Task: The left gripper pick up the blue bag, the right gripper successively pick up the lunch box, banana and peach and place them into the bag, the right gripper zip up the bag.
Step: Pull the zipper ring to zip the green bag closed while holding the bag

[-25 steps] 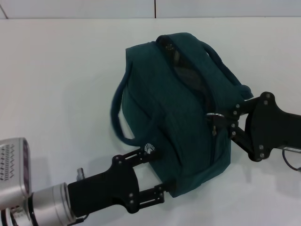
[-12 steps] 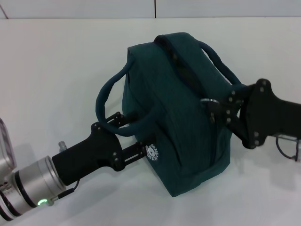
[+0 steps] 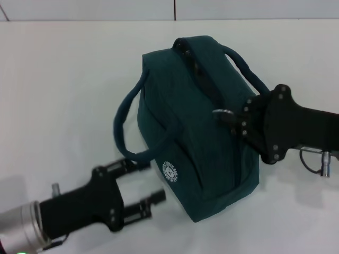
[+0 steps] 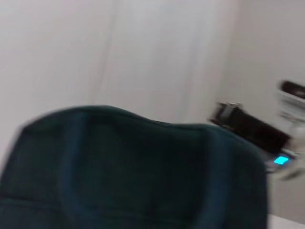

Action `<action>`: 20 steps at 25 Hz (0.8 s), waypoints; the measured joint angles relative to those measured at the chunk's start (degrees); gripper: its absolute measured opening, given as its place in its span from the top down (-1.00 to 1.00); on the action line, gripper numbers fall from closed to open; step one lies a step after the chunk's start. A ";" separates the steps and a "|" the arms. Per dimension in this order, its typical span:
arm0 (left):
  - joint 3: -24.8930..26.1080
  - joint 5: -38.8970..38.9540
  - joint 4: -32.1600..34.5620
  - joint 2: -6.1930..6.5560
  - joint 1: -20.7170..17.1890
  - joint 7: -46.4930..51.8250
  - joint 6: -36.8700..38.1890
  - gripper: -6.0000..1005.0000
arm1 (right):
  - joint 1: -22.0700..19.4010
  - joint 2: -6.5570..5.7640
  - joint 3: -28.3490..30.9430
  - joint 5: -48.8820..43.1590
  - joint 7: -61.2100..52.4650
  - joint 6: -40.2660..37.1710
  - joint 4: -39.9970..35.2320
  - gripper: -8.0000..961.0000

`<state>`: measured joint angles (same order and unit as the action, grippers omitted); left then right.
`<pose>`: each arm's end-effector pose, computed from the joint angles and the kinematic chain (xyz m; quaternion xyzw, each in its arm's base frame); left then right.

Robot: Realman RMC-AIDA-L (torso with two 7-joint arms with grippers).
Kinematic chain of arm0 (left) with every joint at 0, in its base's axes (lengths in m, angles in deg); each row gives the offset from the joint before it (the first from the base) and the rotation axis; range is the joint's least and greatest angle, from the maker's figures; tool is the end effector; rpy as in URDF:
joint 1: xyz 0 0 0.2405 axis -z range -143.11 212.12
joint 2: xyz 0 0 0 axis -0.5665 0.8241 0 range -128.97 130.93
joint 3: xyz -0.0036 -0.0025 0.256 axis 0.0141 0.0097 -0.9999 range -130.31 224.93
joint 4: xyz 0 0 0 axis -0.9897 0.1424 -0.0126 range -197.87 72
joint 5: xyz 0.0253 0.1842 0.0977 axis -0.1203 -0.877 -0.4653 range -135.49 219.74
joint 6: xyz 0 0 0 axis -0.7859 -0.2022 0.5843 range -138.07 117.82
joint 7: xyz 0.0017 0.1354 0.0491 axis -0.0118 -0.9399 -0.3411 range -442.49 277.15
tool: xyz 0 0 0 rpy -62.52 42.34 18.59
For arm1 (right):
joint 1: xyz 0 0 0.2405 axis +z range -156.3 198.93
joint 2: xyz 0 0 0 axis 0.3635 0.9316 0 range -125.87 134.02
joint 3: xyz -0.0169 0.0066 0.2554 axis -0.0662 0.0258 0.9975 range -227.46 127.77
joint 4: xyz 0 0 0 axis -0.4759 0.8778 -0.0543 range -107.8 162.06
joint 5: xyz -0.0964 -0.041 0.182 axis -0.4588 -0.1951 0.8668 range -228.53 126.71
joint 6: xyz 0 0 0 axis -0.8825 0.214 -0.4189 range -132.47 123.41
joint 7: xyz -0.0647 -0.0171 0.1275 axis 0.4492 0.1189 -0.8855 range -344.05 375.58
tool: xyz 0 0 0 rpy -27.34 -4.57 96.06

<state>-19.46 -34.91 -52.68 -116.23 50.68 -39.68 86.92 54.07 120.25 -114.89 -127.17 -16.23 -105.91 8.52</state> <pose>-0.2985 0.2068 -0.0512 -0.8901 -0.1777 -0.3939 0.1446 0.2076 0.2991 -0.0213 -0.8858 -0.1234 0.4252 0.1389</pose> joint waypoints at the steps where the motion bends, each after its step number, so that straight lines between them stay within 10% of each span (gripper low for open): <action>1: -0.05 -2.08 1.33 -0.11 -0.24 1.33 0.53 -0.43 | 0.29 0.00 -0.81 0.03 0.00 0.03 0.00 0.95; 10: 0.16 -7.47 0.20 -3.07 3.79 4.48 -2.51 -0.42 | 3.30 0.01 -3.08 4.88 -0.02 0.14 2.88 0.95; 20: 0.81 2.18 -3.93 -2.86 5.66 4.46 -5.62 -0.41 | 3.41 0.00 -5.25 7.03 -0.01 1.09 3.05 0.95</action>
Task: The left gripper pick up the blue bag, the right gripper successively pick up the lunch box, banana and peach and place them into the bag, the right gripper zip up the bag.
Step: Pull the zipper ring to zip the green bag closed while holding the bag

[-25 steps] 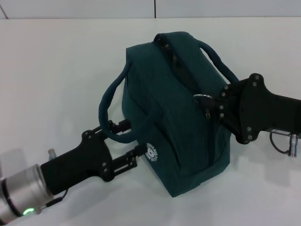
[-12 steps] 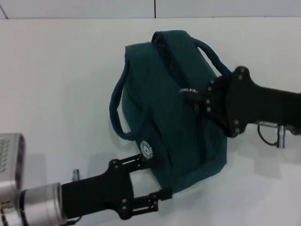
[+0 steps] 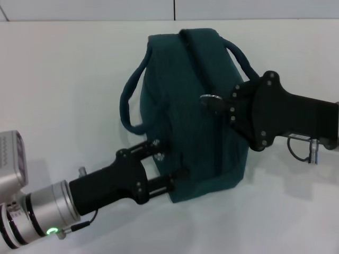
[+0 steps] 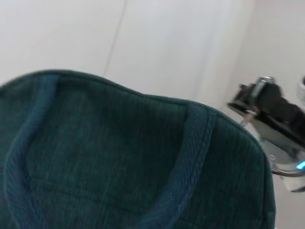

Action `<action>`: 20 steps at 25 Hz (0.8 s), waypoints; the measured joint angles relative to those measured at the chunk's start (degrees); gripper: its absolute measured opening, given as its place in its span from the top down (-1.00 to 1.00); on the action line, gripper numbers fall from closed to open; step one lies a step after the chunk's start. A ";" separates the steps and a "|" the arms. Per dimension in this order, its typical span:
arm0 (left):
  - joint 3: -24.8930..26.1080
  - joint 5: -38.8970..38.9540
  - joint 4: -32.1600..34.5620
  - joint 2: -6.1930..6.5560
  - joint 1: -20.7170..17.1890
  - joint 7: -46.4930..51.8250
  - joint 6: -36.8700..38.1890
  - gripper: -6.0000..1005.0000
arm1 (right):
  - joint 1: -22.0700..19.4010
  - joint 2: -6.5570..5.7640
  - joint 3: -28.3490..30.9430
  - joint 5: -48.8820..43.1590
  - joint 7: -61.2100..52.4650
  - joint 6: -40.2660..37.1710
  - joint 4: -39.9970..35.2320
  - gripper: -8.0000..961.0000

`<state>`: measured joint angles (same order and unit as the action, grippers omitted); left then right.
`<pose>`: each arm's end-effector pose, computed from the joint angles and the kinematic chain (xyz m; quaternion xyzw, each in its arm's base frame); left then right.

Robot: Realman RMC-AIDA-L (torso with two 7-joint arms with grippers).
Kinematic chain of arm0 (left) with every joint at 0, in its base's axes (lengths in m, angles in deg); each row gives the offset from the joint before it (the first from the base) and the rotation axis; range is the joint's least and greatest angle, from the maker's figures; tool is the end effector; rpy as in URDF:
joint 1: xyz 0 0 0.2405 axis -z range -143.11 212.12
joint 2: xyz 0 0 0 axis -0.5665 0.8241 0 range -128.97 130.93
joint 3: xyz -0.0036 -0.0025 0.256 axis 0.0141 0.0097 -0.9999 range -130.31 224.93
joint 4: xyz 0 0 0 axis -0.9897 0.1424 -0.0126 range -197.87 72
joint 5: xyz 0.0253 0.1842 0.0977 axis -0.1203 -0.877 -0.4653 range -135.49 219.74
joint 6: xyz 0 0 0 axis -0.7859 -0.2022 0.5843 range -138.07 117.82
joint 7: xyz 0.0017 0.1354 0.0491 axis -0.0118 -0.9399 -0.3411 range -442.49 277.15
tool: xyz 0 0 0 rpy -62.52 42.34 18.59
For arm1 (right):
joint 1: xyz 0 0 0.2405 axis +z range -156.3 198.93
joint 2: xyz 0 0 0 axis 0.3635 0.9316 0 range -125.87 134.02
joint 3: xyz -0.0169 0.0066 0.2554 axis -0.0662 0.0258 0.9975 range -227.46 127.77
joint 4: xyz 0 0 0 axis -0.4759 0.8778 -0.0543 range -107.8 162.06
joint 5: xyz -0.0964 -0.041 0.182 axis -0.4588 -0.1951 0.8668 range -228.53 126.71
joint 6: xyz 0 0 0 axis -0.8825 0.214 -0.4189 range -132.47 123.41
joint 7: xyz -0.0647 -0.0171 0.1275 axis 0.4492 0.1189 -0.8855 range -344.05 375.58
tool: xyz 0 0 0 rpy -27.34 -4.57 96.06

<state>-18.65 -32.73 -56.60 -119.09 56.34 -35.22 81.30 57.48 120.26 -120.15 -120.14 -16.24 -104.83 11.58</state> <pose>-0.2780 0.2316 -0.0771 -0.8774 -0.2296 -0.3988 0.1353 0.1909 0.3090 -0.0273 -0.8788 -0.1186 0.4427 0.1328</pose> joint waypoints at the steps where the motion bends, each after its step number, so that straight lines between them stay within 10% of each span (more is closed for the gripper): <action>1: -0.01 0.47 0.06 0.06 0.00 0.00 -0.18 -0.41 | 0.04 0.00 -1.15 0.94 0.00 -0.01 0.01 0.95; 20: -0.20 1.81 0.36 -0.30 1.57 -1.10 0.00 -0.39 | 0.01 0.00 -7.94 9.93 2.38 3.96 -0.52 0.95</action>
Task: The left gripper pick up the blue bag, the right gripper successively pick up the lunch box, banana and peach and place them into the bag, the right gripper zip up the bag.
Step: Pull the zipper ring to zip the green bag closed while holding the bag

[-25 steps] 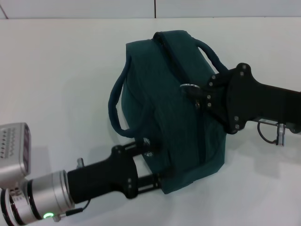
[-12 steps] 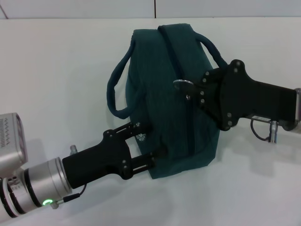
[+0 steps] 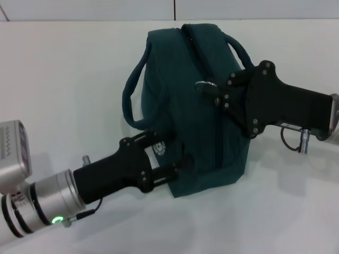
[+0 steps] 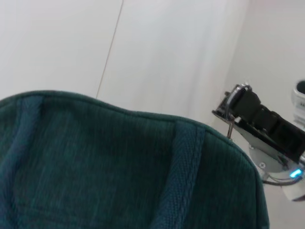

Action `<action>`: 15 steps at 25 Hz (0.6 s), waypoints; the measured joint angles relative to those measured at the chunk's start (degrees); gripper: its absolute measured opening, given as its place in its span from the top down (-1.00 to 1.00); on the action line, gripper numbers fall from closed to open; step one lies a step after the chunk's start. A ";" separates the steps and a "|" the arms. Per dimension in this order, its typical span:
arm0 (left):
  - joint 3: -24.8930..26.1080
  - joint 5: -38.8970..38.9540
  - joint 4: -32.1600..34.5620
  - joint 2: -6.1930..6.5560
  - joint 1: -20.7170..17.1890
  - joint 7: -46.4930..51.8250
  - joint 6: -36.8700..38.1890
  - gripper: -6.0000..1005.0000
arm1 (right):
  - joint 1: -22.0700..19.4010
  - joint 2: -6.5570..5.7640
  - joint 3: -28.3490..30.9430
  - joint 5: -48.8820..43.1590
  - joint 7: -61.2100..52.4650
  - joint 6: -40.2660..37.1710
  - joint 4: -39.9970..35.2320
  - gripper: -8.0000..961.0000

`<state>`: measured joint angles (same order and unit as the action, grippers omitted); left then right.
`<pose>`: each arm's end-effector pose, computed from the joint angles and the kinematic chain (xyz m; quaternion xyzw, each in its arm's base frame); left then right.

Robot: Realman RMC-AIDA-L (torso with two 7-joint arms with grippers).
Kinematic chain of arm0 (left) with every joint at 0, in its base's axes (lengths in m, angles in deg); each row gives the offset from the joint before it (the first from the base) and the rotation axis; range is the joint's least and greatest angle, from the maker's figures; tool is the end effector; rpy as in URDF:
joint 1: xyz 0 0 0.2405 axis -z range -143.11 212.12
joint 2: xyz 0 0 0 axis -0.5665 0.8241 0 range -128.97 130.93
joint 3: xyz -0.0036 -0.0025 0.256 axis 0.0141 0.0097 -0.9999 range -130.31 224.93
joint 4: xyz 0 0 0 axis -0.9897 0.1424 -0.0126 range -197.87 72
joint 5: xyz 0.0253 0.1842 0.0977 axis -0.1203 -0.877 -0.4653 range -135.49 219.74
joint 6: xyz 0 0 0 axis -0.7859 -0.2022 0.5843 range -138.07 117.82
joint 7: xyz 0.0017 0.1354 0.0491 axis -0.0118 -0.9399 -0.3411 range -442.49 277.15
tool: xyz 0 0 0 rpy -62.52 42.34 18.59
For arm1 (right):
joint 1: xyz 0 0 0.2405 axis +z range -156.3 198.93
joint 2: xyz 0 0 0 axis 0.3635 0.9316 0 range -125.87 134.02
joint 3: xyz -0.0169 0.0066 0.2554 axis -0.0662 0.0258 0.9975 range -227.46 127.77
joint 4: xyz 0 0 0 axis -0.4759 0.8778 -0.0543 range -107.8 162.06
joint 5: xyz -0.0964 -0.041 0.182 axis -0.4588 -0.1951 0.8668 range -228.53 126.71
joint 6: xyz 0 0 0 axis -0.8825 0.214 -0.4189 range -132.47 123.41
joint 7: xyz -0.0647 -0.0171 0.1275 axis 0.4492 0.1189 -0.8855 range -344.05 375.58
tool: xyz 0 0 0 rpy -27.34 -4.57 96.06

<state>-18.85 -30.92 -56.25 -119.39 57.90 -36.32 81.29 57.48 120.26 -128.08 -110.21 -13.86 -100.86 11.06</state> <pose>-0.2691 0.2426 -0.0759 -0.8768 -0.2093 -0.4084 0.1437 0.1856 0.3171 -0.0314 -0.8740 -0.1241 0.4402 0.1643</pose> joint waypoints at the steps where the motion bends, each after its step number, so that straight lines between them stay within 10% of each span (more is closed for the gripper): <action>1: 0.00 0.84 -0.23 -0.05 0.32 -0.03 -0.26 -0.38 | -0.04 0.00 -0.01 0.17 0.01 0.05 -0.03 0.95; 15: -0.49 2.83 -0.32 0.36 0.62 2.73 1.64 -0.37 | -0.78 0.00 -0.34 2.33 2.78 1.94 0.16 0.95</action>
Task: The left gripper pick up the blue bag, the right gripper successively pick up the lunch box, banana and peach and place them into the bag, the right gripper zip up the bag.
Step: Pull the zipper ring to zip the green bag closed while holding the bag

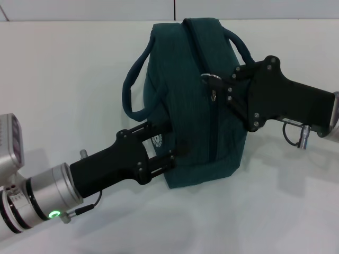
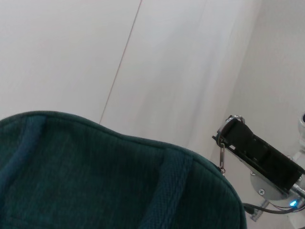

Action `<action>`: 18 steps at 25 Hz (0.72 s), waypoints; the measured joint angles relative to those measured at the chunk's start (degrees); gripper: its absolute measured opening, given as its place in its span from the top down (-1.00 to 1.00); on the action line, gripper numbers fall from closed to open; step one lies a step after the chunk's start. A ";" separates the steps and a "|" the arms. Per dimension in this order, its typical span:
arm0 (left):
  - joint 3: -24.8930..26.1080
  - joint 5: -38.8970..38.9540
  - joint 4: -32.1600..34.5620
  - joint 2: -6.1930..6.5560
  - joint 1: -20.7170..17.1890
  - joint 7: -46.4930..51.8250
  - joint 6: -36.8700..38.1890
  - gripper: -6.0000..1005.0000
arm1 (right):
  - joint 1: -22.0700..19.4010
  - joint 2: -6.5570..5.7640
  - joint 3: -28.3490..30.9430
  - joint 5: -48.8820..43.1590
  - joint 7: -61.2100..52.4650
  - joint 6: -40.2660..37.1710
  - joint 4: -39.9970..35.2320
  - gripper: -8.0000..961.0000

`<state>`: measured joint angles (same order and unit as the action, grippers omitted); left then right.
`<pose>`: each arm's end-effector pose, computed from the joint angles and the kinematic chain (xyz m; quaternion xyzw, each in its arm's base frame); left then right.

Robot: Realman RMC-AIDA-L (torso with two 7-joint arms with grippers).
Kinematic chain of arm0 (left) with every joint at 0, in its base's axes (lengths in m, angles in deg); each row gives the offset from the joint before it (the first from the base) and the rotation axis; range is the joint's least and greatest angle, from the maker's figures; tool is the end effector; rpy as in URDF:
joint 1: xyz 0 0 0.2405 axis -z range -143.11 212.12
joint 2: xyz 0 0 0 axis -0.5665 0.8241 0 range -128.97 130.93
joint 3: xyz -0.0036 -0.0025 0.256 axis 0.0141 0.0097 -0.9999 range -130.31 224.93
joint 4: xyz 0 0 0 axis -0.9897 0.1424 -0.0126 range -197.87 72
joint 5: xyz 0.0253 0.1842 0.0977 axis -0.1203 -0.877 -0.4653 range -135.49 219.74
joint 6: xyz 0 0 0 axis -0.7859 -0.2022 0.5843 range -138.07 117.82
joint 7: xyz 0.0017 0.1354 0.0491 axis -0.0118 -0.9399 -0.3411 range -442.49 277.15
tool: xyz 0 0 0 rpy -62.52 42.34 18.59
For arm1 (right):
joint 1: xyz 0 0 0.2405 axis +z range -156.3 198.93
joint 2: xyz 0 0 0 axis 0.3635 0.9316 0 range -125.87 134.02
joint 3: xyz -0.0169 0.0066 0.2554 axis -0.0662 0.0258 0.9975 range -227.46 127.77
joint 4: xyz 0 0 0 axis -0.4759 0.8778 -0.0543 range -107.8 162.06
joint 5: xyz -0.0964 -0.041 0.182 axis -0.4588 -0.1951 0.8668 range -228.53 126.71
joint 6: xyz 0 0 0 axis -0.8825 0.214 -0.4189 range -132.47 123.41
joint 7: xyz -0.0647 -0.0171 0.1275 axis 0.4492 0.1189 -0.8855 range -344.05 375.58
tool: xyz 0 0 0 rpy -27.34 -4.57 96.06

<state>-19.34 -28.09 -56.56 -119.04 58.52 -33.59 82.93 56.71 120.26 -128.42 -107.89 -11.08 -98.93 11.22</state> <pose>-0.2650 0.2480 -0.0687 -0.8626 -0.2240 -0.4313 0.1407 0.1908 0.3210 -0.0303 -0.8704 -0.1280 0.4318 0.1990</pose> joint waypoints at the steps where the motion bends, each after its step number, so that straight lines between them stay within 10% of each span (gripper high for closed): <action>1: -0.02 -0.04 -0.03 -0.07 -0.01 0.01 0.00 -0.37 | 0.10 0.00 -0.07 0.01 0.12 0.03 0.00 0.95; 18: 0.57 8.62 -5.10 -0.74 0.36 -3.58 -2.88 0.16 | -0.12 0.00 -1.25 0.04 0.22 -0.09 0.14 0.95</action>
<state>-18.78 -19.47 -61.66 -119.78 58.89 -37.17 80.05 56.59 120.26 -129.67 -107.85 -10.86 -99.02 11.36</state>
